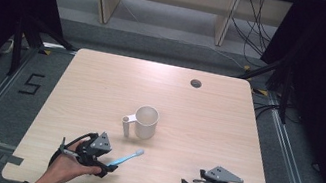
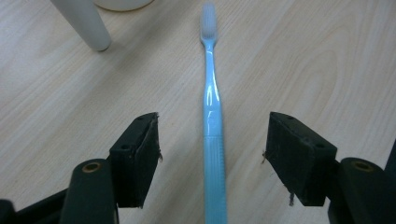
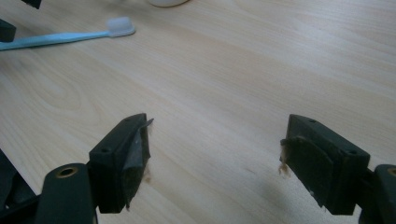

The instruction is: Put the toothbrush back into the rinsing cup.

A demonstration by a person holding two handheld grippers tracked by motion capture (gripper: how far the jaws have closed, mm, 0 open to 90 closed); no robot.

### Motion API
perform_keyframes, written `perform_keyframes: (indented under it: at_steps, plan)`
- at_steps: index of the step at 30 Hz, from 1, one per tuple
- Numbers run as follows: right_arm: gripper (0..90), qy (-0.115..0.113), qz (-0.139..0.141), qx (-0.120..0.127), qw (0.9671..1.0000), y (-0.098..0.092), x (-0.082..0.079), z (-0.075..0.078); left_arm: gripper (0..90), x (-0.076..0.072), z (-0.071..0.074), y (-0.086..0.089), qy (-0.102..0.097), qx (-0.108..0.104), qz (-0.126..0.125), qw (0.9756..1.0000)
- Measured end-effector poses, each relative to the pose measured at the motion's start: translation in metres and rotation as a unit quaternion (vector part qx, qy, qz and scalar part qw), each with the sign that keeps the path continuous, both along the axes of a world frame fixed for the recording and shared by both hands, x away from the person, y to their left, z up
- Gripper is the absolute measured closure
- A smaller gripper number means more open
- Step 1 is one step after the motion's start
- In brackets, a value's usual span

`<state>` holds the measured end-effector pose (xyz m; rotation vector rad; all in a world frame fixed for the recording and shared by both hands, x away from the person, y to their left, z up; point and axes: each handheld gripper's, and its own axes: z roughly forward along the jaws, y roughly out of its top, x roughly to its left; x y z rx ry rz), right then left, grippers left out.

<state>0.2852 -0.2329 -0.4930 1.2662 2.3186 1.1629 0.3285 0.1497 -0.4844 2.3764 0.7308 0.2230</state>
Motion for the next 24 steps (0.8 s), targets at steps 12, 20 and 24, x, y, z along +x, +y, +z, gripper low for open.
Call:
perform_keyframes:
  at_steps: [12,20,24]
  plan:
    - [23.2,0.020,-0.008,0.002,0.9998,0.002,-0.002,0.001,64.6,0.020,0.002,-0.019,0.050,0.087,-0.040,0.9941]
    - [23.3,0.013,-0.006,0.001,0.9999,0.002,-0.002,0.001,68.0,0.020,0.003,-0.028,0.083,0.116,-0.040,0.9890]
    - [23.3,0.011,-0.003,-0.001,0.9999,0.002,-0.002,0.000,68.7,0.024,0.004,-0.031,0.086,0.133,-0.050,0.9862]
